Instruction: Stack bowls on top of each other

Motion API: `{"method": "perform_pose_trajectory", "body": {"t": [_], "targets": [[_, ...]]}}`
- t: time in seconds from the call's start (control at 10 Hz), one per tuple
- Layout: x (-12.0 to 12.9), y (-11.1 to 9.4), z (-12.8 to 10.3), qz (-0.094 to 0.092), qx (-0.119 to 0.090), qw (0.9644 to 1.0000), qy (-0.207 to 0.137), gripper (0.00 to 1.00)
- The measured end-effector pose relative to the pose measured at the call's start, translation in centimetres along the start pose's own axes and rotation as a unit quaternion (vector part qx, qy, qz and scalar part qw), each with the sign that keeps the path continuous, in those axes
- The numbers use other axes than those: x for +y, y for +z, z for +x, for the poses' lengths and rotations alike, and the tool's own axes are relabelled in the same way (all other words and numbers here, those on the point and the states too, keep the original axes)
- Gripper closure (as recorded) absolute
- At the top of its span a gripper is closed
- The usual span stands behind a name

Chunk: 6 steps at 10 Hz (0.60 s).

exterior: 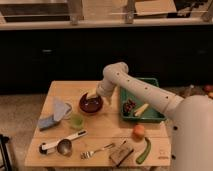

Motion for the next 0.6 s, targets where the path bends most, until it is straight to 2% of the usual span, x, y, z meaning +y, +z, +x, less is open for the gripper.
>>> {"method": "perform_pose_trajectory", "body": {"t": [0.2,0.5,0.6], "targets": [[0.1,-0.4,0.6,0.004,0.009,0.9998,0.015,0.20],[0.2,-1.5,2.2,0.015,0.044,0.9973,0.056,0.20],[0.1,-1.6,2.5,0.017,0.049,0.9968,0.061,0.20]]}}
